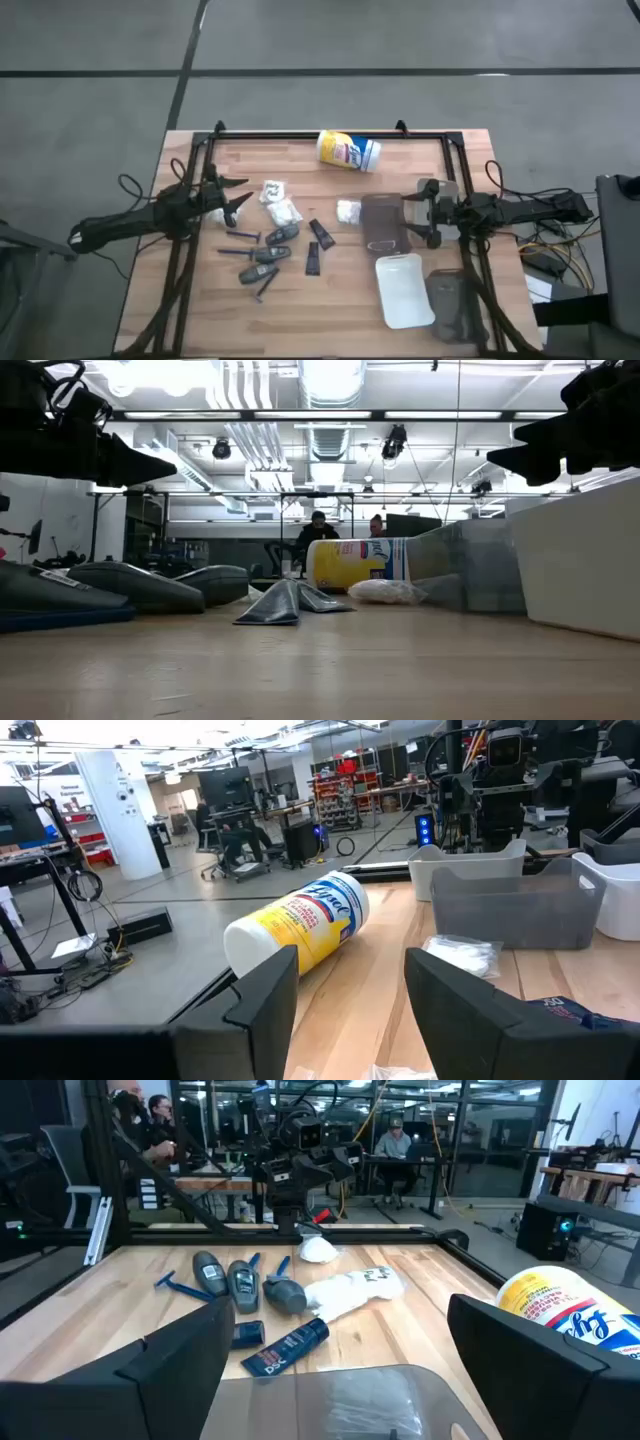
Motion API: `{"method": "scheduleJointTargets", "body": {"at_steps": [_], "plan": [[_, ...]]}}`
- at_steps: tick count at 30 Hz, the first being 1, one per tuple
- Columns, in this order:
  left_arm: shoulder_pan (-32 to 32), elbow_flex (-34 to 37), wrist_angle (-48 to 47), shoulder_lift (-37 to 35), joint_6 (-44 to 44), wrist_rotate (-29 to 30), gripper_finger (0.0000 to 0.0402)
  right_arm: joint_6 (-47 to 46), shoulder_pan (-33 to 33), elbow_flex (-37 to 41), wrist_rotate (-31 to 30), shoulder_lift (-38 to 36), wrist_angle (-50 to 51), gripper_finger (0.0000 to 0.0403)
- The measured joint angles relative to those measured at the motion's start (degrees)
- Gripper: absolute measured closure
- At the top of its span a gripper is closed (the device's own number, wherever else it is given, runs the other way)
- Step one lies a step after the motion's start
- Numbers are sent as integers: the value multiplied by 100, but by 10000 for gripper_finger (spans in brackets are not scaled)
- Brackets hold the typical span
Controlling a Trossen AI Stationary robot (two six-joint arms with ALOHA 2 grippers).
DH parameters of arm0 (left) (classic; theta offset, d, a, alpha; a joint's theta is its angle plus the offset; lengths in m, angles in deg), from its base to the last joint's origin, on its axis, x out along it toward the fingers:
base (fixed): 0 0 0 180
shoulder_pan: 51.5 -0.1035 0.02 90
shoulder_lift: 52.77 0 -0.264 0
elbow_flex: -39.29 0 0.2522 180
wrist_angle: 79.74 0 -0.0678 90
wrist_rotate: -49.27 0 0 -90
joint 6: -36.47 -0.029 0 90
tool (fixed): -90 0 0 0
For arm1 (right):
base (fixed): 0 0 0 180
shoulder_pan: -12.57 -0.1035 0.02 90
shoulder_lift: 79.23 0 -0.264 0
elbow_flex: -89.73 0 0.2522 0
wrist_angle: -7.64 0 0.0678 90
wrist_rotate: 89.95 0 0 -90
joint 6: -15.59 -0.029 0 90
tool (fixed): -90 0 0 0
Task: Pick & Place Travel size toiletries
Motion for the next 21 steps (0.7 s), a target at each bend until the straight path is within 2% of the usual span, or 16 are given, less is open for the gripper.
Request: {"method": "scheduleJointTargets", "body": {"at_steps": [10,15,21], "plan": [[0,1,0,-2,0,1,211,11,0,0,-1,0,1,39],[0,-1,0,0,0,0,211,411,0,1,0,0,-1,39],[0,-1,0,0,1,1,211,217,2,2,1,0,-1,39]]}}
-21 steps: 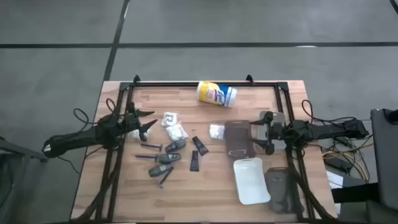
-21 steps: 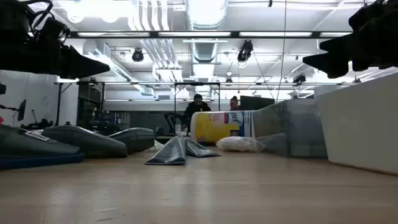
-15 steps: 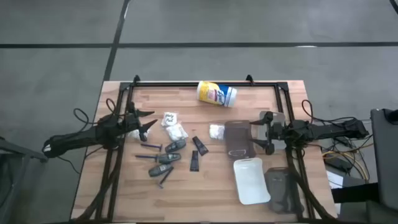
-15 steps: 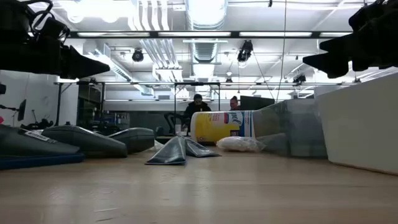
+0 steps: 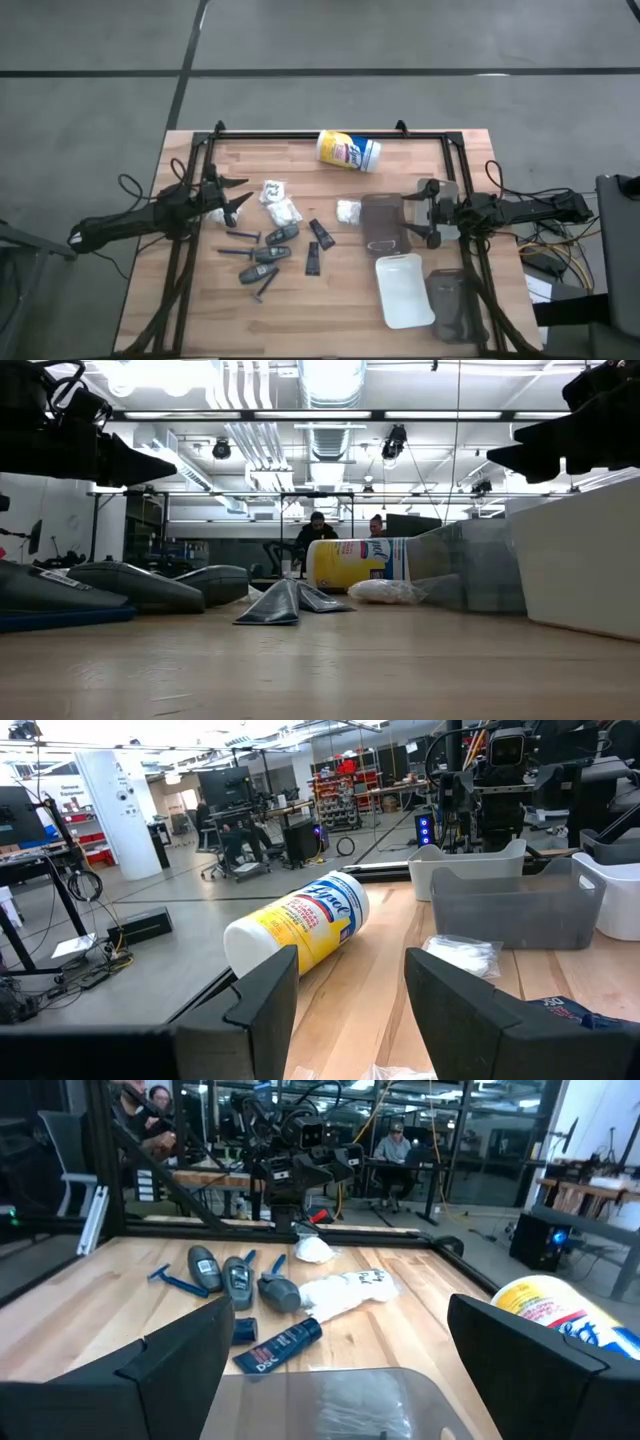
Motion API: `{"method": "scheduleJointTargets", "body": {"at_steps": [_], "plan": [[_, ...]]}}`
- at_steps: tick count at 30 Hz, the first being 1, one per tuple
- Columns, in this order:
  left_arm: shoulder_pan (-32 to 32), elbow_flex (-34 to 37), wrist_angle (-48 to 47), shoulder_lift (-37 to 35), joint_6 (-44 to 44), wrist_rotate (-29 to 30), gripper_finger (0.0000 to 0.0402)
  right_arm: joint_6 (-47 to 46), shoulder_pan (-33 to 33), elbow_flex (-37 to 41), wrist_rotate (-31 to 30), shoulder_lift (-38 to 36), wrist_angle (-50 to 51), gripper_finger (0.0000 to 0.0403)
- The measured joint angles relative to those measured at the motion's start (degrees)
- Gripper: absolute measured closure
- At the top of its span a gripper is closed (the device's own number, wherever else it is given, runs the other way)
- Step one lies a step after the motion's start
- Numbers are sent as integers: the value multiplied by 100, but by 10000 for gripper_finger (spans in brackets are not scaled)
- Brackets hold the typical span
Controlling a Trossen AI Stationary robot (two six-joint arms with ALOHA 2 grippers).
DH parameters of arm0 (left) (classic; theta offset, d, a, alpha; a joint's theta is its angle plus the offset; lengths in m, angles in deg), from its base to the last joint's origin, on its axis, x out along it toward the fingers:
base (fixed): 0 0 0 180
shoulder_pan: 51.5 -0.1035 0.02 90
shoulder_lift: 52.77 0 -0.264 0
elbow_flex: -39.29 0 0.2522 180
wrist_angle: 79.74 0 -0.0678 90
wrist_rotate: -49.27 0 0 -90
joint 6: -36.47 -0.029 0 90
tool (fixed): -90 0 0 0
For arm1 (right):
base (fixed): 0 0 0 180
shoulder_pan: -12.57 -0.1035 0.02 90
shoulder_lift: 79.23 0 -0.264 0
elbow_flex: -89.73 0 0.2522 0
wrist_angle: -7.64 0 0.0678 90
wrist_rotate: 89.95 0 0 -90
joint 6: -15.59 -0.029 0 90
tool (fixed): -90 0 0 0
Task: Pick & Place Travel size toiletries
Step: Put the right cotton pack into the top black bin
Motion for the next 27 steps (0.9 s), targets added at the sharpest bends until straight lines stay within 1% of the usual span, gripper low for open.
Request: {"method": "scheduleJointTargets", "body": {"at_steps": [2,7,10,17,22,27], "plan": [[0,0,0,0,1,-2,211,-237,0,0,0,0,0,39],[0,1,0,0,0,-2,211,-1271,0,0,0,0,-17,39],[0,2,0,0,-1,0,211,-1699,0,0,0,0,-19,39],[0,1,0,-1,0,-1,211,-2003,0,0,2,0,-31,39],[0,2,0,-2,1,-2,211,-2278,0,0,19,41,-304,39],[0,0,0,-2,0,-1,211,-2294,-2,0,228,192,-343,39]]}}
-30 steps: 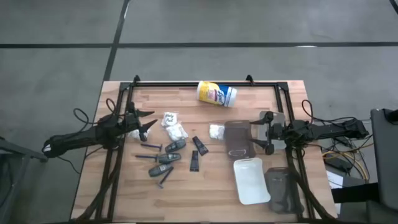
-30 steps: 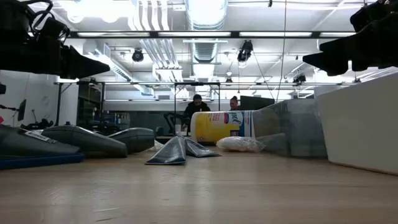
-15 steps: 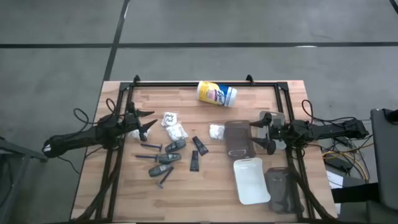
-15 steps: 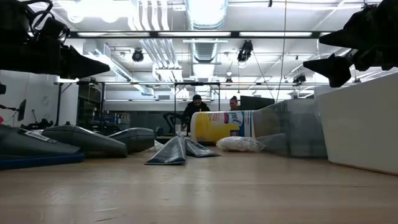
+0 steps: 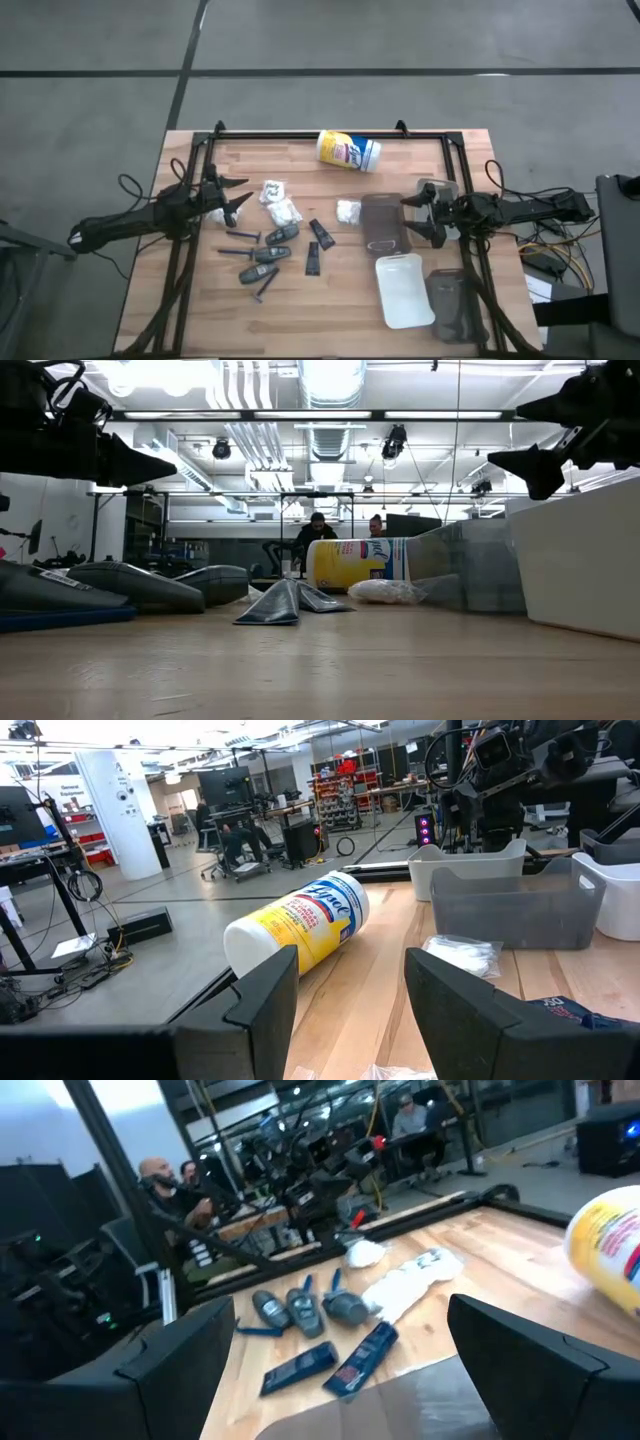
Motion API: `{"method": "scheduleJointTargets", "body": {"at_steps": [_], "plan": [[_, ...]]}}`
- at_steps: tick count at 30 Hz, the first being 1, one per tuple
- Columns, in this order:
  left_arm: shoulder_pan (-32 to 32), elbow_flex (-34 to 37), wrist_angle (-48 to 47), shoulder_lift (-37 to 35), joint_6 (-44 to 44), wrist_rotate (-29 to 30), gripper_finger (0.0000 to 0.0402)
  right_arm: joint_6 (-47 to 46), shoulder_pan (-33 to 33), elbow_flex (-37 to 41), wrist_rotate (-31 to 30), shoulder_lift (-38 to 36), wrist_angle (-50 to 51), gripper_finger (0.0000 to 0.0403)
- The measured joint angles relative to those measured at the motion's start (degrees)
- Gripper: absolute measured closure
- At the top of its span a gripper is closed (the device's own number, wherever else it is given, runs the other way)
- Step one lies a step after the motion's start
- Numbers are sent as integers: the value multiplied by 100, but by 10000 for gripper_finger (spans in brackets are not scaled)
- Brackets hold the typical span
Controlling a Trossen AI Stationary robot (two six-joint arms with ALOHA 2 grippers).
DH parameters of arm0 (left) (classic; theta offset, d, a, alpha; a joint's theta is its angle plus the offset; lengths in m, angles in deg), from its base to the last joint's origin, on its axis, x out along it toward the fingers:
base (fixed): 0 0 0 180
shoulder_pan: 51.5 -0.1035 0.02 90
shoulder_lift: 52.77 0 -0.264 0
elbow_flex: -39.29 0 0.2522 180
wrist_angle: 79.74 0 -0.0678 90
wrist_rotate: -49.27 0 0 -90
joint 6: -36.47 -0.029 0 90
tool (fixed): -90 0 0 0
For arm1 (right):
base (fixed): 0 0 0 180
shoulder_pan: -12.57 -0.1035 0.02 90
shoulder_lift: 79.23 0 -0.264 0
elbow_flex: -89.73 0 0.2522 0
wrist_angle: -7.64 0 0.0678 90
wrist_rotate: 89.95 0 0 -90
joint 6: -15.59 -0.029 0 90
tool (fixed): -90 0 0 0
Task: Pick & Place Travel size toiletries
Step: Put the right cotton pack into the top black bin
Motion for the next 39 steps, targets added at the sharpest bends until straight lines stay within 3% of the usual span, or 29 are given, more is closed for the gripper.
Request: {"method": "scheduleJointTargets", "body": {"at_steps": [11,27,32,39], "plan": [[0,1,0,0,-1,-1,211,-7,-2,-287,-32,1376,-571,39],[0,1,0,0,0,0,211,355,-2,-2998,-64,4921,-506,39],[0,1,0,0,0,0,211,474,0,-3790,-64,5810,34,39],[0,2,0,0,0,0,211,782,0,-4895,-64,6810,1768,39]]}}
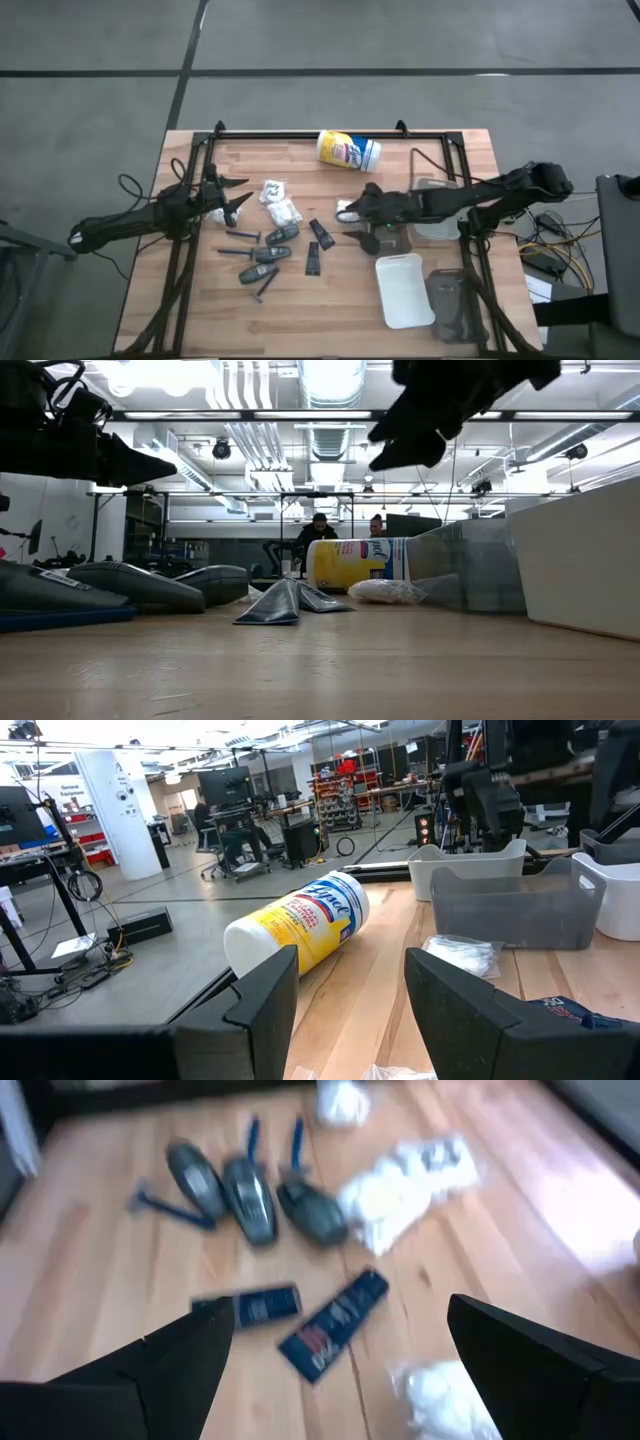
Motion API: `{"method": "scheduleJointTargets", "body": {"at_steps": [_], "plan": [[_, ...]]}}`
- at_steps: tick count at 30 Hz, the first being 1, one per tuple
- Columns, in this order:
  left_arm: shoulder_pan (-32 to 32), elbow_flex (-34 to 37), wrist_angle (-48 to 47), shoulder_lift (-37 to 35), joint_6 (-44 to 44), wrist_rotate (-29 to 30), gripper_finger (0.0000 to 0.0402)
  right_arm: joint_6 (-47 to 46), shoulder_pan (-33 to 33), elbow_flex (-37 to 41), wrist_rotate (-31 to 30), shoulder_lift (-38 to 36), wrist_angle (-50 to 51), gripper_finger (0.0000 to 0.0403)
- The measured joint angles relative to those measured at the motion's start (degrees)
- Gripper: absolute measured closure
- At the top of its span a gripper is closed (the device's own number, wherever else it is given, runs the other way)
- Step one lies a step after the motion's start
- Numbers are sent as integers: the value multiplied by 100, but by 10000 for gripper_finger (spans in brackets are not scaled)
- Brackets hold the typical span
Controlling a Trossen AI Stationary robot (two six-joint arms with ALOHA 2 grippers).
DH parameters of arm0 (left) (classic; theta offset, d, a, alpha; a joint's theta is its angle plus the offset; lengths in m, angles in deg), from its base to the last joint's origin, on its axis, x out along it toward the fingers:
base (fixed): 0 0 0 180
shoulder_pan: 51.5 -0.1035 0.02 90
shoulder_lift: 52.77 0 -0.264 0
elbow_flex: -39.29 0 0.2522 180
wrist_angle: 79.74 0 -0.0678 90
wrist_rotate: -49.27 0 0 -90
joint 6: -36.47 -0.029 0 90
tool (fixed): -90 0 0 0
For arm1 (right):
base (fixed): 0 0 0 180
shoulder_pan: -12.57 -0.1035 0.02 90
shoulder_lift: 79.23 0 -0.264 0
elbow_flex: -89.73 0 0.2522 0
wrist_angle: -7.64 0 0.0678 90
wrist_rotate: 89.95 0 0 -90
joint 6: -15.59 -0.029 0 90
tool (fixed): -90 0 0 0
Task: Pick & Place Travel size toiletries
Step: Put the right cotton pack into the top black bin
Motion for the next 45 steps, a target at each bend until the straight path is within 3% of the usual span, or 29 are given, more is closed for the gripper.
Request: {"method": "scheduleJointTargets", "body": {"at_steps": [11,19,25,32,45], "plan": [[0,-1,0,2,-1,0,211,436,-42,-985,329,977,1253,39],[0,-1,0,2,0,-1,211,400,-30,-864,238,975,1408,39],[0,0,0,3,0,-1,211,287,-15,-865,-257,1052,1573,39],[0,0,0,2,-1,-1,211,30,81,-1268,-506,1052,2148,39],[0,-2,0,2,-1,-1,211,13,377,-1790,-612,1052,2299,39]]}}
